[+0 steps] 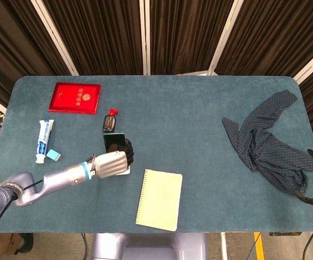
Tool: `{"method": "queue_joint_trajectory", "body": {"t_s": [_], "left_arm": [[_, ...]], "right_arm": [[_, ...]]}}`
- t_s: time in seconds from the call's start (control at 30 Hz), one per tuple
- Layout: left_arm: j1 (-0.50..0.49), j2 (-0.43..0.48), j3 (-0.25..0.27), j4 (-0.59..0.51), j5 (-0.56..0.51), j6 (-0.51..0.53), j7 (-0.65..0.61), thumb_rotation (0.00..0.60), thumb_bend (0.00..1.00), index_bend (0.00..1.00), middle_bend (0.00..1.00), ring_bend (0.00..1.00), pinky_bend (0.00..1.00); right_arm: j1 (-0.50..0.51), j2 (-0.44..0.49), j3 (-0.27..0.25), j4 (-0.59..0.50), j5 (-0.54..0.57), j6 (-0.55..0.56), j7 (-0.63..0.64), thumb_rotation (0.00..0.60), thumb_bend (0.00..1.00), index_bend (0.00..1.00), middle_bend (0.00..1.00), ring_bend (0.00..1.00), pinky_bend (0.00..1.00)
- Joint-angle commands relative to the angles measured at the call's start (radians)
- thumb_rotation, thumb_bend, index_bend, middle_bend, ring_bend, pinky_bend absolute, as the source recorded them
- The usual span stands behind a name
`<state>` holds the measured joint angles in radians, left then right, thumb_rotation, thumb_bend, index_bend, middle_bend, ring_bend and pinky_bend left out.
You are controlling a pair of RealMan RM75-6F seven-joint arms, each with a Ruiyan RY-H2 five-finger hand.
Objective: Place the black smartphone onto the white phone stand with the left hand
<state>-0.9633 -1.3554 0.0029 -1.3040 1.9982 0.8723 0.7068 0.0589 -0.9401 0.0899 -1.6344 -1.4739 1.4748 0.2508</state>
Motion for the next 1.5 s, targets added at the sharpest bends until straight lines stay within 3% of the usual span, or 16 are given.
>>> {"method": "queue_joint_trajectory", "body": {"t_s": [0.03,0.93,1.03,1.2,1.27,1.5], "left_arm": [[-0.004,-0.015,-0.005,0.003,-0.014,-0.013,0.019,0.6,0.0,0.59,0.46,0.43,0.35],[-0.011,-0.028,0.013,0.005,-0.057,-0.026,0.066,0.6,0.0,0.57,0.43,0.4,0.33],[-0.011,-0.029,0.016,0.006,-0.059,-0.021,0.065,0.6,0.0,0.51,0.37,0.33,0.3],[-0.008,-0.031,0.018,0.009,-0.065,-0.019,0.074,0.6,0.0,0.22,0.07,0.11,0.22],[-0.006,-0.03,0.018,0.007,-0.067,-0.011,0.076,0.6,0.0,0.14,0.01,0.07,0.2],[-0.002,-0.009,0.021,-0.005,-0.066,0.007,0.081,0.6,0.0,0.1,0.0,0.03,0.19]], "right_arm": [[-0.001,0.001,0.0,0.001,0.0,0.001,0.005,0.6,0.0,0.0,0.0,0.0,0.0],[-0.001,0.006,0.001,0.004,0.001,-0.002,0.02,0.6,0.0,0.0,0.0,0.0,0.0],[-0.001,0.007,0.0,0.003,0.001,-0.002,0.02,0.6,0.0,0.0,0.0,0.0,0.0],[-0.002,0.008,0.0,0.002,0.001,-0.002,0.018,0.6,0.0,0.0,0.0,0.0,0.0],[-0.002,0.008,0.0,0.001,0.0,-0.002,0.017,0.6,0.0,0.0,0.0,0.0,0.0],[-0.002,0.01,-0.001,0.0,-0.001,-0.001,0.019,0.6,0.0,0.0,0.0,0.0,0.0]]}}
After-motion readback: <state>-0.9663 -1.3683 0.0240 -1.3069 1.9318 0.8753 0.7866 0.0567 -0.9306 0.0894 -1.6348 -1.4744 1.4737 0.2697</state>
